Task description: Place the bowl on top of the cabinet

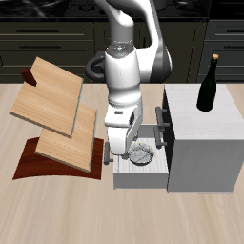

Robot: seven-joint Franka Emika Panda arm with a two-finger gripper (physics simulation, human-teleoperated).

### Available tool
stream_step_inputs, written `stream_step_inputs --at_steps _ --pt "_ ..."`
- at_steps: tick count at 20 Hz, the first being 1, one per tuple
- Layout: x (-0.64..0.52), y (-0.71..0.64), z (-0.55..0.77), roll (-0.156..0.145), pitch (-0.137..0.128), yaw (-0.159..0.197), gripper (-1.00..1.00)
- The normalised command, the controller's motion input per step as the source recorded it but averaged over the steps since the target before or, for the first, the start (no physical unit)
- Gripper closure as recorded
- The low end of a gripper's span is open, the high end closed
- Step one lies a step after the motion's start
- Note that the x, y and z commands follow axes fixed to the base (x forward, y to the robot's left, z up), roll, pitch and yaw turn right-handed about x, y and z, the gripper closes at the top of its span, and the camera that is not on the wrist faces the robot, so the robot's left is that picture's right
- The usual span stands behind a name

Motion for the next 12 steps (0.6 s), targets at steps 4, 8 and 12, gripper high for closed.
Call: stream_step_inputs --at_steps 4,8,12 --pt "-0.04 0.09 -0.11 0.024 0.005 0.012 -1.0" --pt "-0.01 -0.04 -0.17 0.002 0.015 -0.008 -1.0" --pt "0.01 -0.11 -0.18 -0.007 0.013 0.024 -1.0"
